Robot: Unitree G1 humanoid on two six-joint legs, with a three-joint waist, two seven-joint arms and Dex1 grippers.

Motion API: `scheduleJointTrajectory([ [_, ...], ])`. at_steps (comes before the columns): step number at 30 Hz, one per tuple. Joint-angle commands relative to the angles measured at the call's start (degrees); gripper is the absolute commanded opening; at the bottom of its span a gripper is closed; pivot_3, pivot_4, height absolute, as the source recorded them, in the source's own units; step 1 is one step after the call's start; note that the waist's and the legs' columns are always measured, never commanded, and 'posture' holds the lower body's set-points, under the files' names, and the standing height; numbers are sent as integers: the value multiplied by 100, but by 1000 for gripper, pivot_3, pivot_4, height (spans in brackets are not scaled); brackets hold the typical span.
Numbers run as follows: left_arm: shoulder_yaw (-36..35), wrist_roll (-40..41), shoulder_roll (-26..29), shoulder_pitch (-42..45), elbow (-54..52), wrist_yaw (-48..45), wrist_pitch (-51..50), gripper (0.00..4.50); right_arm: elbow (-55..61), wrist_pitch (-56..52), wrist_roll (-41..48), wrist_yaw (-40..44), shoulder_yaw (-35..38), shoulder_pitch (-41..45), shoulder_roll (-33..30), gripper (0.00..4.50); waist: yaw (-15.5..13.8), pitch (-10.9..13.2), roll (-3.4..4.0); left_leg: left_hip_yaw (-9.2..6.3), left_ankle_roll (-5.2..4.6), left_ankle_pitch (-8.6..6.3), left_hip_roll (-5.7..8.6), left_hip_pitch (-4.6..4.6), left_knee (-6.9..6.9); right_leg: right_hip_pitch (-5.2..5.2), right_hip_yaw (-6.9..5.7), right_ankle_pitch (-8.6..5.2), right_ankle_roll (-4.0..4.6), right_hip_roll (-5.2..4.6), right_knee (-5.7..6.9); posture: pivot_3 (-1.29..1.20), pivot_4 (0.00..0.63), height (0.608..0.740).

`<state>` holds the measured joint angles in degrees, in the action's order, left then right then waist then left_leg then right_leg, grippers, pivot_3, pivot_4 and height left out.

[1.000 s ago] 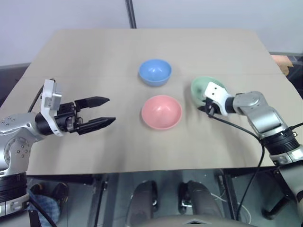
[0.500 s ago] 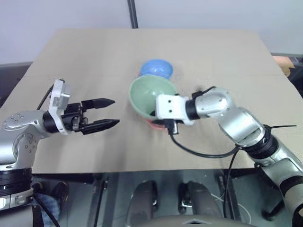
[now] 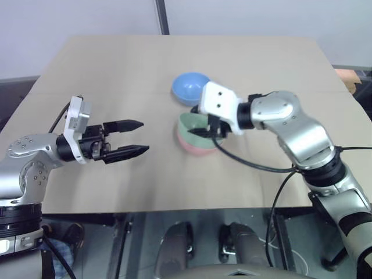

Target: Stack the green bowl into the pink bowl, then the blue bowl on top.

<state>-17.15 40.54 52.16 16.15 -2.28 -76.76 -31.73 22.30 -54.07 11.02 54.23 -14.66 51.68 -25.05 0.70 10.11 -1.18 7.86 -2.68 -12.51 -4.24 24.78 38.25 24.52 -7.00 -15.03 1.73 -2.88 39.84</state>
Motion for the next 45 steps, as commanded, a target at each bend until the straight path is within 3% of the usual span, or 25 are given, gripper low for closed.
scheduleJointTrajectory([
  [1, 2, -37, -2, 59, -95, 29, 132, 4500, 497, -841, 803, -52, 1145, -187, -162, 2724, -3, 0, 0, 0, 0, 0, 0, 0, -1, 0, 0, 0, 0, 0, -1, 0, 150, 740],
  [11, 323, -444, -122, 448, 422, 168, 532, 4500, 1221, -1577, 2652, -410, 3472, -1291, -626, 2724, -5, 1, 1, 0, -3, -2, 1, -2, -9, -1, 0, -8, -14, 0, -5, 0, 150, 740],
  [16, 752, -1224, -267, 1257, 1154, 551, 1065, 4500, 1305, -1242, 2984, -386, 4376, -2491, -1227, 2724, -63, 1, 0, 0, -8, -5, 4, 0, -8, -2, 1, -12, -20, -1, -9, 0, 150, 740],
  [26, 2261, -3401, -888, 4084, 4721, 267, 3771, 4500, 1381, 145, 2915, -255, 4934, -4238, -1843, 2724, -150, 2, -3, 8, -27, -15, 5, -2, -3, -4, 8, -11, -23, 19, -11, 0, 150, 740],
  [32, 2736, -4376, -1624, 5658, 6784, 866, 4724, 4500, 1529, 404, 3145, -430, 5095, -4684, -1952, 2724, -152, 10, -17, 4, -27, -15, 6, 7, 2, -2, 5, -12, -23, 29, -13, 0, 150, 740],
  [42, 3016, -5362, -2237, 6380, 7791, 1695, 4825, 4500, 1675, 563, 3470, -796, 5375, -5005, -2110, 2724, -129, 14, -23, 5, -27, -15, 4, 6, 2, 1, 10, -12, -24, 21, -12, 0, 150, 740],
  [45, 3511, -6041, -2435, 6408, 7887, 2203, 4878, 4500, 1747, 590, 3560, -945, 5472, -5049, -2155, 2724, -142, 14, -24, 5, -27, -15, 5, 7, 2, 3, 10, -12, -24, 21, -11, 0, 150, 740],
])
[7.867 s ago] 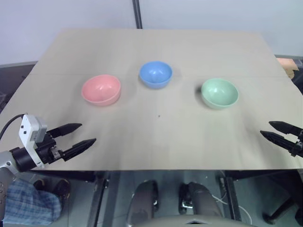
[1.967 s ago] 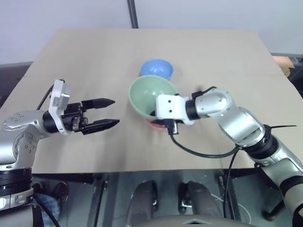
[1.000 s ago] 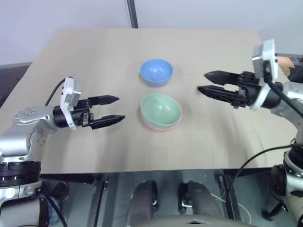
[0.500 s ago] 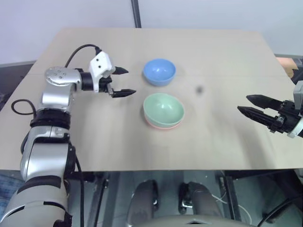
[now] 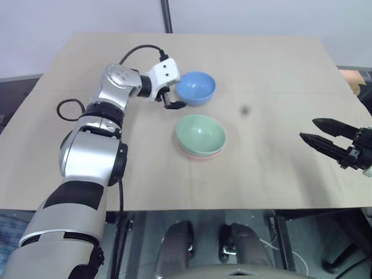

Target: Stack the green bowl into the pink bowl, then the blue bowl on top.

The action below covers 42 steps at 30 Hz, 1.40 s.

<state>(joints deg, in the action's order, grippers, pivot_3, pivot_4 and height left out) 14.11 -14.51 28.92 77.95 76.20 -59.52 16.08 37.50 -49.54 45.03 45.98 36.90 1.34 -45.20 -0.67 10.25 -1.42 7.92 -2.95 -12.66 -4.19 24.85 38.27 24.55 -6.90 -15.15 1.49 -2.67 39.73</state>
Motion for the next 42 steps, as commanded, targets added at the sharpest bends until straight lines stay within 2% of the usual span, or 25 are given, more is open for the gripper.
scheduleJointTrajectory([
  [1, 608, -828, -172, 231, 60, 721, 153, 4500, 253, 142, 189, -159, 352, -34, -157, 2724, -15, 0, -1, 0, 0, 0, 0, 1, 1, 0, 0, 0, 0, 0, 0, 0, 150, 740],
  [11, 1552, -2129, -574, 277, 184, 2211, 458, 4500, 220, 288, 351, -376, 369, -115, -302, 2724, -11, 7, -13, -3, -2, -1, 1, 3, 1, 1, -1, 0, 0, -4, 1, 0, 150, 740],
  [17, 1509, -2192, -730, 303, 201, 2454, 672, 4500, 170, 378, 365, -417, 286, -135, -360, 2724, -11, 8, -14, -2, -3, -1, 2, 3, 4, 0, 0, 0, 0, -9, 3, 0, 150, 740],
  [20, 1491, -2211, -721, 296, 207, 2448, 752, 3688, 142, 427, 367, -412, 224, -125, -392, 2835, -8, 8, -14, -2, -2, -1, 2, 3, 3, 1, -1, 0, 0, -8, 3, 0, 150, 740],
  [21, 1492, -2218, -713, 296, 209, 2451, 757, 3200, 124, 447, 363, -407, 197, -104, -404, 2835, -4, 8, -14, -2, -1, -1, 2, 3, 3, 1, 0, 0, 0, -8, 3, 0, 150, 740],
  [23, 1497, -2234, -680, 304, 214, 2455, 760, 1911, 60, 482, 363, -393, 159, -49, -437, 2835, -5, 8, -14, -1, -1, 0, 2, 2, 3, 1, 0, 0, 0, -7, 4, 0, 150, 740],
  [25, 1500, -2250, -655, 318, 214, 2505, 758, 1212, 2, 522, 356, -378, 124, -14, -462, 2835, -4, 8, -14, -1, -1, 0, 2, 2, 4, 1, 0, 0, 0, -7, 4, 0, 150, 740],
  [27, 1496, -2257, -635, 335, 213, 2553, 745, 180, -33, 560, 360, -371, 84, 2, -481, 2835, -7, 8, -14, -1, 0, 0, 2, 2, 4, 1, 0, 0, 0, -7, 5, 0, 150, 740],
  [28, 1483, -2250, -623, 350, 212, 2595, 735, 61, -46, 577, 361, -370, 64, 9, -488, 2835, -7, 8, -14, -1, 0, 0, 2, 2, 4, 1, 0, 0, 0, -7, 4, 0, 150, 740],
  [36, 1181, -1944, -388, 725, 147, 2183, 994, 61, -113, 669, 364, -345, -4, -8, -517, 2835, -9, 10, -17, 0, 20, 12, 3, 3, 5, 2, -1, 0, 0, -7, 5, 0, 150, 740],
  [40, 885, -1617, -299, 1055, 43, 1530, 1391, 61, -132, 686, 364, -311, -8, -23, -540, 2835, -10, 10, -18, 0, 20, 12, 3, 3, 5, 1, -2, 0, 0, -8, 5, 0, 150, 740],
  [42, 634, -1266, -346, 1152, -34, 853, 1625, 61, -145, 695, 364, -293, -12, -30, -548, 2835, -16, 10, -17, 0, 20, 12, 4, 3, 5, 1, -2, 0, 0, -8, 5, 0, 150, 740],
])
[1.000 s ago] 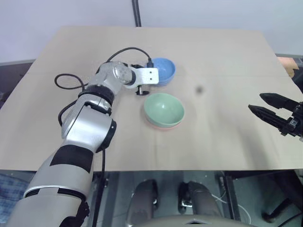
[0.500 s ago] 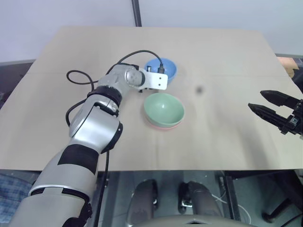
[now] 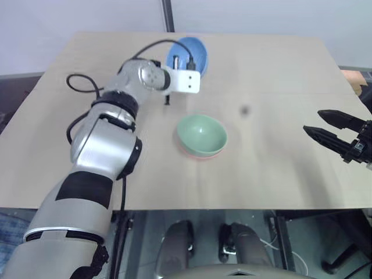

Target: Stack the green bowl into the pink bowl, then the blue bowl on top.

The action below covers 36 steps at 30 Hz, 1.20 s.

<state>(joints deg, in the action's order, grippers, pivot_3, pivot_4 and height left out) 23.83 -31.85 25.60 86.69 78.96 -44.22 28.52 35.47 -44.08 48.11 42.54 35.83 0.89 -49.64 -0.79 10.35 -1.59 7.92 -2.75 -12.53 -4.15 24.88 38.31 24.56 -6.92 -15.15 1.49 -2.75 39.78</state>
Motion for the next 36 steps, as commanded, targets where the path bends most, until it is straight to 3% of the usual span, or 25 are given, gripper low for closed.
scheduleJointTrajectory([
  [1, -500, 718, -53, 296, -367, -1207, 501, 61, 52, 153, 54, 60, 87, 14, -108, 2835, -4, 0, 0, 0, 0, 0, 0, 0, 0, 0, 0, 0, 0, 0, 0, 0, 150, 740],
  [4, -995, 1797, -178, 159, -781, -3512, 733, 61, 40, 181, 44, 80, 57, 4, -107, 2835, -3, 0, 1, 1, 2, 1, 0, 0, 3, 0, -2, 0, 1, 2, 1, 0, 150, 740],
  [7, -483, 2959, 31, -234, -1722, -4734, 425, 61, 35, 215, 32, 96, 40, -16, -95, 2835, 23, -3, 6, 2, 4, 2, -1, -3, 5, -2, -1, 0, 1, 8, 5, 0, 150, 740],
  [13, 1838, 4581, 1550, -890, -3862, -4828, -61, 61, -20, 295, -12, 100, 3, -17, -104, 2835, 191, -4, 12, 8, 10, 6, -13, -22, 2, -5, 20, 1, 1, 14, 16, 0, 150, 740],
  [15, 2267, 4887, 1877, -929, -4214, -4828, -187, 61, -42, 324, -22, 106, 3, -23, -113, 2835, 161, -4, 13, 7, 10, 7, -12, -21, 4, -6, 19, 1, 1, 15, 17, 0, 150, 740],
  [23, 3053, 5399, 2445, -893, -4806, -4828, -132, 61, -64, 404, -76, 92, -82, -30, -80, 2835, 12, -5, 13, -3, 3, 3, -4, -15, 21, -16, 10, 1, 0, 15, 11, 0, 150, 740],
  [27, 2896, 5959, 2349, -991, -5042, -4828, -254, 61, -95, 459, -100, 77, -138, -2, -72, 2835, -2, -5, 13, -5, 4, 4, -6, -14, 22, -16, 8, 1, 0, 18, 12, 0, 150, 740],
  [28, 2837, 5992, 2302, -1002, -5036, -4828, -229, 685, -95, 465, -99, 72, -144, 0, -73, 2835, -4, -5, 13, -5, 4, 4, -5, -15, 22, -17, 8, 1, 0, 18, 12, 0, 150, 740],
  [29, 2830, 5990, 2287, -997, -5027, -4828, -188, 946, -98, 475, -96, 72, -150, 6, -75, 2835, -3, -5, 13, -6, 4, 4, -5, -15, 24, -18, 8, 1, 0, 18, 11, 0, 150, 740],
  [31, 2860, 6011, 2300, -984, -5041, -4828, -169, 2019, -111, 488, -89, 70, -161, 19, -85, 2835, -1, -5, 13, -6, 4, 4, -4, -16, 26, -21, 7, 1, 0, 19, 11, 0, 150, 740],
  [36, 2908, 6041, 2432, -976, -5190, -4828, -241, 4178, -138, 515, -90, 94, -172, 12, -105, 2835, 4, -5, 13, -8, 5, 4, -7, -18, 26, -21, 7, 1, 0, 36, 12, 0, 150, 740],
])
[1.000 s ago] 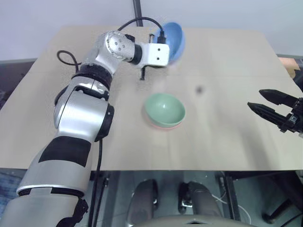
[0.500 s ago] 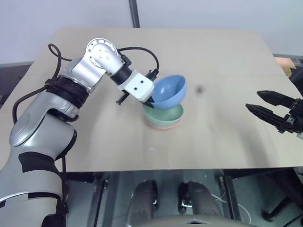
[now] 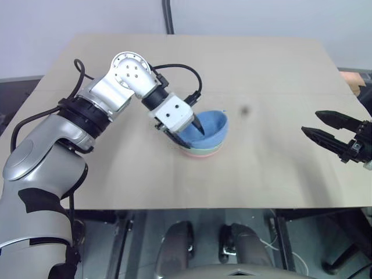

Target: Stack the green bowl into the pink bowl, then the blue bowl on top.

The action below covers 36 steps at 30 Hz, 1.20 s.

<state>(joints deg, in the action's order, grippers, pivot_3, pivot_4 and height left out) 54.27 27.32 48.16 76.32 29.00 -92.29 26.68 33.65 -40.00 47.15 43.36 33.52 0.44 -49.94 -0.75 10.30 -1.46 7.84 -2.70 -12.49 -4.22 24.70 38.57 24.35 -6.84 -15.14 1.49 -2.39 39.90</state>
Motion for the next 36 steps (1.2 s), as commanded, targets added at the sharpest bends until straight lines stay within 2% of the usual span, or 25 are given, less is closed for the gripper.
scheduleJointTrajectory([
  [1, -73, 128, 262, 73, -239, -21, -58, 4178, 33, 115, 0, 17, 52, 55, -78, 2835, 2, 0, 0, 0, 0, 0, 0, 0, 0, 0, 0, 0, 0, 0, 0, 0, 150, 740],
  [6, -444, -11, 261, 35, 67, -21, -154, 4178, 1, 123, -14, 64, 35, 30, -106, 2835, -12, -1, 1, 0, 0, 0, 0, 0, 2, -1, 0, 0, 0, 1, 0, 0, 150, 740],
  [11, -1415, 106, 252, -212, 189, -21, -908, 4178, -29, 113, -23, 182, 116, -72, -173, 2835, -6, -1, 1, -4, -1, -1, 0, 3, 6, -3, -3, 0, 0, -1, -1, 0, 150, 740],
  [13, -1853, 138, 399, -456, -82, -21, -1339, 4178, -47, 131, -50, 222, 125, -115, -183, 2835, 1, -1, 1, -5, -1, -1, 0, 2, 5, -3, -4, 0, 0, 0, -1, 0, 150, 740],
  [18, -3031, 423, 737, -1245, -965, 132, -2629, 4178, -99, 212, -201, 343, 15, -208, -188, 2835, 19, -2, 3, -5, 0, 0, -6, 0, 5, -3, -2, 0, 0, 0, 1, 0, 150, 740],
  [24, -4445, 631, 1394, -3013, -2040, 1023, -3875, 4178, -369, 440, -438, 718, 11, -322, -281, 2835, 12, -5, 8, -5, 0, 0, -6, -6, 6, -8, -3, 0, 0, -22, 1, 0, 150, 740],
  [30, -5801, 754, 1773, -4668, -2853, 1604, -4551, 4178, -668, 815, -568, 1311, 160, -463, -379, 2835, -3, -5, 8, -8, -1, -1, -8, -6, 4, -9, -8, 0, 0, -27, -3, 0, 150, 740],
  [36, -6635, 790, 1781, -5442, -3324, 1852, -4948, 4178, -892, 1022, -572, 1791, 174, -467, -497, 2835, -17, -6, 8, -13, -10, -7, -7, -8, 2, -13, -15, 0, 0, -34, -2, 0, 150, 740],
])
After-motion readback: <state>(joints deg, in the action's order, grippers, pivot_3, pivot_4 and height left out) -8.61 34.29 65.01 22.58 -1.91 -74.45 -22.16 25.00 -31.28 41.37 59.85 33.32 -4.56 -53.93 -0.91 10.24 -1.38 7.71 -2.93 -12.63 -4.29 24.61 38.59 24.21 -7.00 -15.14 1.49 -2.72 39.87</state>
